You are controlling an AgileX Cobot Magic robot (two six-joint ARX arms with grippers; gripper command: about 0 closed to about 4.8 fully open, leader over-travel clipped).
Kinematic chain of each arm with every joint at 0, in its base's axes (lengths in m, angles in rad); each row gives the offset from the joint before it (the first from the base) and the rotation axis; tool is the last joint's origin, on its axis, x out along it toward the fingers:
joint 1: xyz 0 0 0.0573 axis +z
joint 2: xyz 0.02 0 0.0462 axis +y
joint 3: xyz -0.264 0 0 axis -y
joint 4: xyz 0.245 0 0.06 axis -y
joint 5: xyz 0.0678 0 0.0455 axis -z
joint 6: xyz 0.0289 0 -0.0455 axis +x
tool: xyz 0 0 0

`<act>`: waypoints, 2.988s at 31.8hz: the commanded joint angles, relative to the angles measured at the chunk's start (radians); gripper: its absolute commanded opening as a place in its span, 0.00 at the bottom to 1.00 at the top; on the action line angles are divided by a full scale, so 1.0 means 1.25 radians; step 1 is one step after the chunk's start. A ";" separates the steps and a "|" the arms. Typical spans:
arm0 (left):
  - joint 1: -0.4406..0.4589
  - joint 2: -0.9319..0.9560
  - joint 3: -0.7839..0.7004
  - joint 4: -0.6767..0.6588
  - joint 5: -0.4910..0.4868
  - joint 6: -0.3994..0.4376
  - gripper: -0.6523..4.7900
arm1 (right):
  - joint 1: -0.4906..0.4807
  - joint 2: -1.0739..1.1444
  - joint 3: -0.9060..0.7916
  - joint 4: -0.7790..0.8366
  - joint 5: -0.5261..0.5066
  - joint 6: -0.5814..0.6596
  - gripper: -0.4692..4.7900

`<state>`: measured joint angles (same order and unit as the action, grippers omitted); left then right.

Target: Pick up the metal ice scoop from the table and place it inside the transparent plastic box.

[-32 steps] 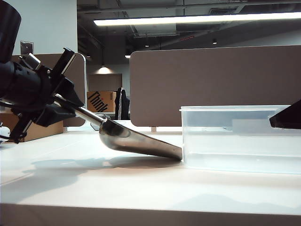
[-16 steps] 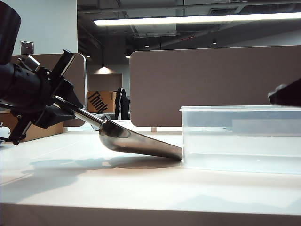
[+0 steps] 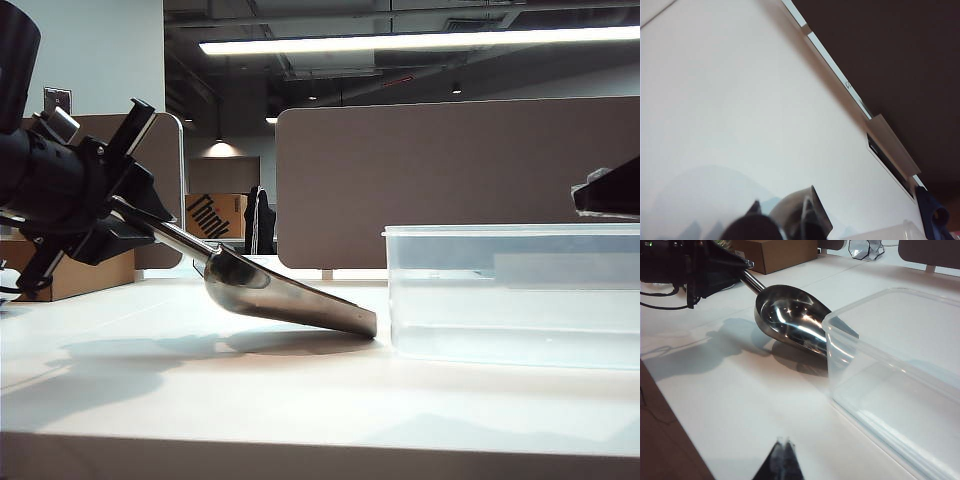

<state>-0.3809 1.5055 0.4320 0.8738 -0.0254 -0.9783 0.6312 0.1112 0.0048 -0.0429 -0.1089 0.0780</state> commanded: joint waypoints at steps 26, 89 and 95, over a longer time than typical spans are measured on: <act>0.011 -0.037 -0.002 0.266 0.039 0.013 0.11 | -0.005 -0.086 0.001 0.014 -0.001 0.000 0.09; -0.352 0.278 0.400 0.106 0.023 -0.035 0.11 | -0.282 -0.086 0.001 0.014 -0.001 0.000 0.09; -0.352 0.278 0.400 0.103 0.023 -0.035 0.11 | -0.281 -0.086 0.001 0.014 -0.001 0.000 0.09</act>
<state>-0.8200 1.8561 0.9276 0.9787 -0.0105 -1.0195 0.2790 0.0029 0.0048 -0.0372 -0.1085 0.0780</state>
